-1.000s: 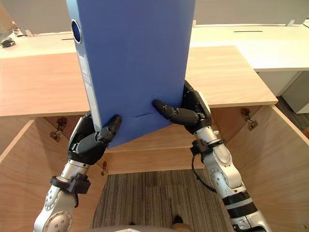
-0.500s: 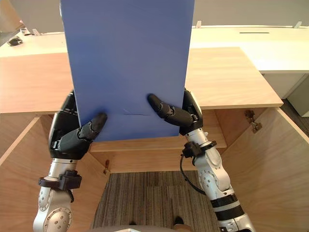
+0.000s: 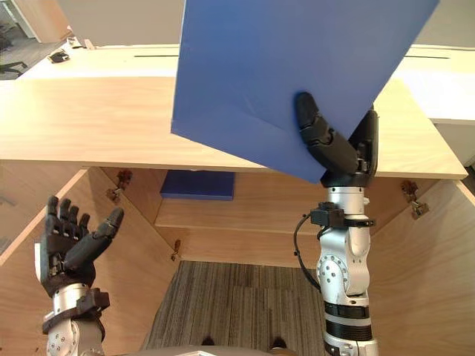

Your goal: Walk over to the cabinet, pick up the folder, carry it to the office cabinet, place the folder inside the office cabinet, then close the office cabinet door

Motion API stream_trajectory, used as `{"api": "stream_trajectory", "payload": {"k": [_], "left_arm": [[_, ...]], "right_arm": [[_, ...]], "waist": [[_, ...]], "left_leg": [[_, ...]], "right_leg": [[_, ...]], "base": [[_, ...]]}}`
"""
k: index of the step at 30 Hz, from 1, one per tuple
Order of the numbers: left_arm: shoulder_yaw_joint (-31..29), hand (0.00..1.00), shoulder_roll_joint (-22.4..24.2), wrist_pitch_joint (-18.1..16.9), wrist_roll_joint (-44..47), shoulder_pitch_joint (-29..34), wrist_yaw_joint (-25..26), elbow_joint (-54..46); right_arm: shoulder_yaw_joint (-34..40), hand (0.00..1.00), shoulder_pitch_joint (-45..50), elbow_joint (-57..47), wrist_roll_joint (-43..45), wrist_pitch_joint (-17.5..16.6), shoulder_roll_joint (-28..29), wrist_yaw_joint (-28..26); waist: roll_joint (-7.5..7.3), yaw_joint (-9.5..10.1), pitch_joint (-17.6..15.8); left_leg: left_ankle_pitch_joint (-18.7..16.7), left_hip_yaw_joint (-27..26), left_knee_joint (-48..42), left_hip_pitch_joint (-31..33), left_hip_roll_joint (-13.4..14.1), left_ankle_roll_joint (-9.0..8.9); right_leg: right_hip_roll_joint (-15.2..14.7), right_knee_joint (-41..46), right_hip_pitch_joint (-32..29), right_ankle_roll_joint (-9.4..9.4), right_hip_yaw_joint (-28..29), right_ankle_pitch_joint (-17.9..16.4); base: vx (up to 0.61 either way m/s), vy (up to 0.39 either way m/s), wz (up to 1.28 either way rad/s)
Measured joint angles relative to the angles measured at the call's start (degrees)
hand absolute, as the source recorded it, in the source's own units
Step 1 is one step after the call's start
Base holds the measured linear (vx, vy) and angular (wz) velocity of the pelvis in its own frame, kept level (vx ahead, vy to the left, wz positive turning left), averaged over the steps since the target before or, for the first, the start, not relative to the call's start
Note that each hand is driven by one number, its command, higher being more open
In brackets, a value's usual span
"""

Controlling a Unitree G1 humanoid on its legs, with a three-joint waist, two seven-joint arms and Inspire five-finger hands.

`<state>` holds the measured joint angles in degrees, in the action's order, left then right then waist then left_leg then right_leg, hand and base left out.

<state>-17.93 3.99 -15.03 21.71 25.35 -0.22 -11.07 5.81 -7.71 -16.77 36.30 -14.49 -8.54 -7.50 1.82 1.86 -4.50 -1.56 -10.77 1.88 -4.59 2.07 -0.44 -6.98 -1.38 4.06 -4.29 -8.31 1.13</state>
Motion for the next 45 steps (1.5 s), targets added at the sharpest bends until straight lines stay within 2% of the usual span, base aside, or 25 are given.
{"api": "stream_trajectory", "payload": {"k": [5, 8, 12, 13, 15, 17, 19, 21, 24, 27, 30, 31, 34, 36, 38, 42, 45], "left_arm": [[2.2, 1.00, -0.2, 0.5, -6.2, -0.5, 0.1, 11.6], [2.8, 1.00, -0.7, 1.8, -9.0, -1.8, 0.6, 23.3], [2.7, 1.00, -2.0, 4.1, -13.4, -5.2, 2.7, 39.4], [2.8, 1.00, -3.2, 4.1, -14.0, -7.6, 2.9, 44.6], [2.8, 1.00, -4.6, 4.4, -14.0, -10.3, 3.0, 49.3], [3.8, 1.00, -6.4, 4.6, -13.9, -14.2, 4.0, 54.3], [4.1, 1.00, -7.0, 4.6, -13.7, -15.5, 4.3, 55.2], [5.7, 1.00, -8.1, 4.6, -13.2, -18.2, 5.2, 56.0], [7.6, 1.00, -9.0, 4.6, -12.6, -23.3, 5.8, 56.1], [10.1, 1.00, -9.1, 3.8, -12.6, -27.6, 6.4, 54.9], [10.4, 1.00, -7.6, 3.5, -12.7, -29.3, 6.4, 51.6], [10.1, 1.00, -7.6, 3.4, -12.9, -30.4, 6.4, 48.9], [9.2, 1.00, -7.2, 3.4, -12.8, -31.2, 6.7, 45.7], [8.8, 1.00, -6.5, 3.4, -12.7, -31.9, 7.2, 43.4], [8.0, 1.00, -5.7, 3.4, -12.6, -32.0, 7.7, 42.2], [7.7, 1.00, -4.6, 3.4, -11.5, -32.0, 9.1, 40.9], [7.7, 1.00, -3.5, 3.4, -10.7, -32.0, 10.0, 39.8]], "right_arm": [[-6.3, 0.00, 0.3, -3.1, -2.5, -0.1, -0.1, 0.0], [-13.8, 0.00, 1.9, -4.8, -5.2, -0.7, -1.0, -0.5], [-22.4, 0.00, 1.9, -3.3, -14.6, -0.8, -4.7, -1.2], [-25.9, 0.00, 0.1, -0.8, -17.7, -0.8, -5.8, -1.2], [-28.9, 0.00, -1.7, 2.6, -19.9, -0.7, -6.5, -1.1], [-32.0, 0.00, -4.3, 8.3, -25.2, 0.3, -8.0, -0.4], [-33.1, 0.00, -5.3, 10.1, -27.0, 0.9, -9.1, 0.4], [-33.2, 0.00, -6.7, 12.2, -30.0, 1.5, -10.7, 1.8], [-32.5, 0.00, -10.3, 14.4, -35.7, 1.5, -11.9, 4.0], [-29.5, 0.00, -13.1, 19.6, -35.9, 2.5, -9.3, 6.7], [-24.6, 0.00, -13.4, 20.7, -33.7, 3.4, -5.8, 9.2], [-20.9, 0.00, -14.5, 20.7, -28.4, 3.4, -3.5, 10.7], [-16.3, 0.00, -16.9, 20.7, -20.9, 3.4, -0.9, 13.4], [-10.6, 0.00, -20.0, 20.7, -12.7, 2.9, 0.6, 17.3], [-6.0, 0.00, -22.4, 20.7, -8.1, 2.5, 1.1, 20.6], [-0.7, 0.00, -26.2, 20.7, -1.9, -0.7, 2.2, 25.9], [1.6, 0.00, -29.5, 21.2, -0.7, -2.1, 3.0, 29.7]], "waist": [[0.18, -0.11, 0.1], [0.17, -0.36, 0.1], [0.11, -0.46, -0.8], [-0.32, -0.53, -3.7], [-0.73, -0.59, -5.9], [-0.67, -0.59, -11.0], [-0.57, -0.66, -13.1], [-0.30, -0.96, -16.6], [0.57, -1.28, -20.4], [1.10, -1.17, -21.1], [1.20, -1.13, -21.5], [1.20, -0.92, -21.9], [1.20, -0.37, -22.5], [1.43, 0.62, -22.9], [1.43, 1.35, -23.0], [1.43, 1.97, -23.0], [1.43, 1.97, -23.0]], "left_leg": [[0.6, 0.5, 0.8, 0.1, 0.0, -0.18], [0.9, 0.5, 1.3, 0.5, 0.0, -0.32], [0.5, -0.2, -1.0, 4.3, 0.4, -0.70], [-1.1, -0.7, -5.0, 7.1, 0.9, -0.70], [-3.0, -1.0, -10.5, 11.6, 1.4, -0.64], [-6.2, -1.3, -19.3, 18.1, 2.5, -0.54], [-7.5, -1.4, -23.1, 21.2, 3.1, -0.57], [-9.1, -1.2, -28.9, 27.2, 4.1, -0.51], [-10.4, -1.0, -35.7, 35.5, 5.1, -0.30], [-11.8, -0.1, -41.7, 43.2, 6.4, -0.02], [-14.3, 0.5, -48.1, 49.5, 8.1, -0.24], [-14.9, 0.9, -51.0, 53.6, 8.8, -0.23], [-15.3, 1.3, -53.7, 57.4, 9.5, 0.08], [-15.4, 2.1, -55.7, 60.6, 9.9, -0.01], [-15.6, 2.4, -56.2, 61.6, 10.1, -0.20], [-15.6, 2.3, -56.1, 61.8, 10.3, -0.29], [-15.6, 2.3, -56.0, 61.9, 10.4, -0.30]], "right_leg": [[0.0, -0.4, 0.0, -0.02, -0.6, 0.0], [0.1, -0.5, -0.7, -0.03, -0.6, 0.0], [0.0, 1.7, -4.9, 0.15, 0.3, -0.2], [-0.2, 5.7, -8.0, 0.48, 1.0, -1.6], [-0.3, 10.6, -12.7, 0.55, 1.9, -3.4], [-0.5, 18.1, -19.2, 0.53, 2.9, -6.1], [-0.4, 21.3, -22.3, 0.54, 3.3, -7.1], [-0.4, 26.8, -28.3, 0.68, 3.8, -8.5], [-0.5, 33.7, -37.0, 1.18, 4.1, -9.5], [-0.5, 39.2, -44.3, 1.54, 3.9, -10.9], [-0.4, 44.9, -50.3, 1.62, 3.7, -13.1], [-0.3, 47.6, -54.2, 1.45, 3.6, -13.8], [0.0, 50.1, -58.0, 1.93, 3.7, -14.0], [0.0, 51.9, -60.8, 2.21, 3.5, -14.3], [0.0, 52.4, -61.7, 2.36, 3.2, -14.5], [0.1, 52.3, -61.9, 2.36, 2.9, -14.5], [0.1, 52.1, -61.9, 2.36, 2.8, -14.5]], "base": [[-0.04, -0.027, 0.06], [-0.03, -0.034, -0.01], [-0.04, -0.015, -0.10], [-0.09, -0.011, -0.17], [-0.16, -0.032, -0.16], [-0.18, -0.032, -0.15], [-0.15, 0.001, -0.11], [-0.17, 0.008, -0.07], [-0.19, -0.001, -0.05], [-0.16, -0.028, 0.00], [-0.14, -0.033, -0.03], [-0.12, -0.018, -0.04], [-0.08, -0.019, -0.06], [-0.03, -0.019, 0.03], [0.00, -0.013, 0.02], [0.01, -0.026, -0.01], [0.00, 0.000, 0.00]]}}
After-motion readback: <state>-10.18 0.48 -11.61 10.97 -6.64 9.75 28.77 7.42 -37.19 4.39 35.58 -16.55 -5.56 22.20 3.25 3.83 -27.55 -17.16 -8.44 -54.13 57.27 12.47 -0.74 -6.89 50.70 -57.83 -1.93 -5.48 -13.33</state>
